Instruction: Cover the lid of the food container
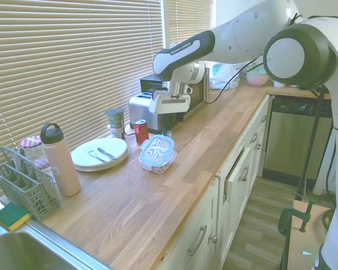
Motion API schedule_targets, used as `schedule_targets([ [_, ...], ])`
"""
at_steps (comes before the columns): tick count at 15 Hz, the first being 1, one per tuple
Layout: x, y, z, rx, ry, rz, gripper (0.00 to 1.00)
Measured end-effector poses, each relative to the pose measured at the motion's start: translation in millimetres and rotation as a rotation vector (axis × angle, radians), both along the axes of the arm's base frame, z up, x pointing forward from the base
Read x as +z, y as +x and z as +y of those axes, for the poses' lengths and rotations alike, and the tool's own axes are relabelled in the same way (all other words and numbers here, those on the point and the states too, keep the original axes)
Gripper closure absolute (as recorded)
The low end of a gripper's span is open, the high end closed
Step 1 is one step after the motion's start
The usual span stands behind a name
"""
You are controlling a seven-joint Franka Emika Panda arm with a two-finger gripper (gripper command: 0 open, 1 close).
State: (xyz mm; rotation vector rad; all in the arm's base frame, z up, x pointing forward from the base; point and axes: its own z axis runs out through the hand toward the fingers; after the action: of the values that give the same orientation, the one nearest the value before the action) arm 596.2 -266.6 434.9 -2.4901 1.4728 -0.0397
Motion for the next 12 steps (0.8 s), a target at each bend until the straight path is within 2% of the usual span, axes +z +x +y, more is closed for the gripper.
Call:
schedule_targets([
  [12, -41.5, 5.1, -16.0, -0.014, 0.026, 0.036, 1.0],
])
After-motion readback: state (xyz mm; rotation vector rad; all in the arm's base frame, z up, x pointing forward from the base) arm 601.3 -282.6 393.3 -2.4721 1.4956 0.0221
